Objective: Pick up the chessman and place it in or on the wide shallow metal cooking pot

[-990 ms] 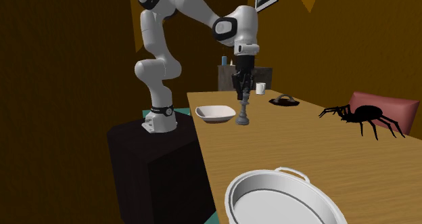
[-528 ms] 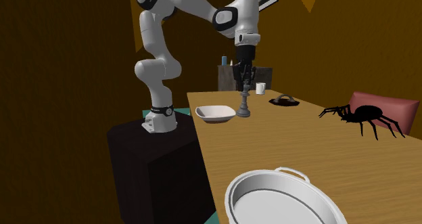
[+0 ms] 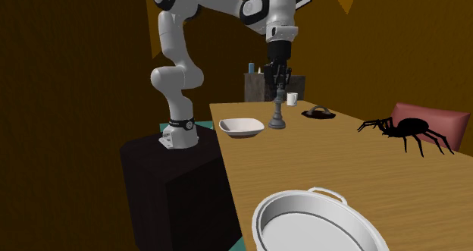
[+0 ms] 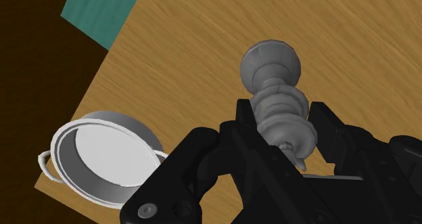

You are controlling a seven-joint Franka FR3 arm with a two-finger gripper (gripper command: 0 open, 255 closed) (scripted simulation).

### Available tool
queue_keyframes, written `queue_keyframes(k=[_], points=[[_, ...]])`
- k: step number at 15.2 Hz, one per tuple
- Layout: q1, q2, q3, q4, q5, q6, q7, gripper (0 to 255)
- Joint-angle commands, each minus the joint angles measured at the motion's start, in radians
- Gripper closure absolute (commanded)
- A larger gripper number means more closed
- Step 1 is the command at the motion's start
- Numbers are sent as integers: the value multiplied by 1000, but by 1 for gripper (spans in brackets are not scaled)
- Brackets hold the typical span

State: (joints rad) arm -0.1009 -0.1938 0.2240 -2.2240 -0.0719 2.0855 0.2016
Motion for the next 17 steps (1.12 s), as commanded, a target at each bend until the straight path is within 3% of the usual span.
queue_keyframes(k=[1,10,17], points=[[-22,43,-25,46,-13,0,-39,255],[-97,267,-103,334,-43,-54,-184,255],[-147,479,-144,643,-45,-142,-288,255]])
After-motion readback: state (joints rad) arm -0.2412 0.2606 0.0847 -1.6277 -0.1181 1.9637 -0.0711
